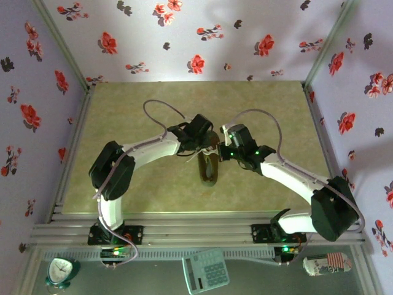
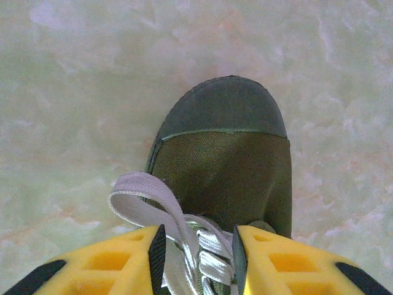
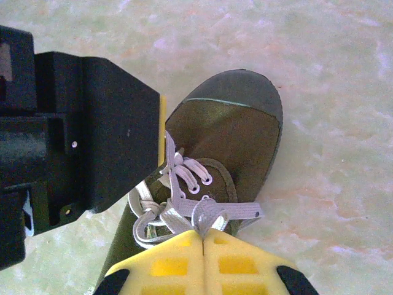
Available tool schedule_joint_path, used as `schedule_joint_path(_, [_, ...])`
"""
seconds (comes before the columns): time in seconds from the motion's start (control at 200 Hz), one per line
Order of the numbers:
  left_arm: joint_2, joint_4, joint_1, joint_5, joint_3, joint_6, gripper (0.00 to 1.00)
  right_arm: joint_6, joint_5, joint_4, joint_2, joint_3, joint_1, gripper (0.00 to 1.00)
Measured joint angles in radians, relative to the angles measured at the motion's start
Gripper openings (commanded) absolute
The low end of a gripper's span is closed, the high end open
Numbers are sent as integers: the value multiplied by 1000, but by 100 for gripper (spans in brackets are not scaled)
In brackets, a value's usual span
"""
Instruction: Tie the shoes
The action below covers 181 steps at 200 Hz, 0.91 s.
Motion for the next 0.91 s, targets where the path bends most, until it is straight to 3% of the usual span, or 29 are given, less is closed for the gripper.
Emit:
schedule_joint_path(0.5, [35, -7, 11, -1, 19, 0, 38, 0, -3, 6, 0, 0, 0, 0])
schedule_joint_path(0.905, [65, -16, 15, -1, 40, 0, 29, 0, -3, 6, 0, 0, 0, 0])
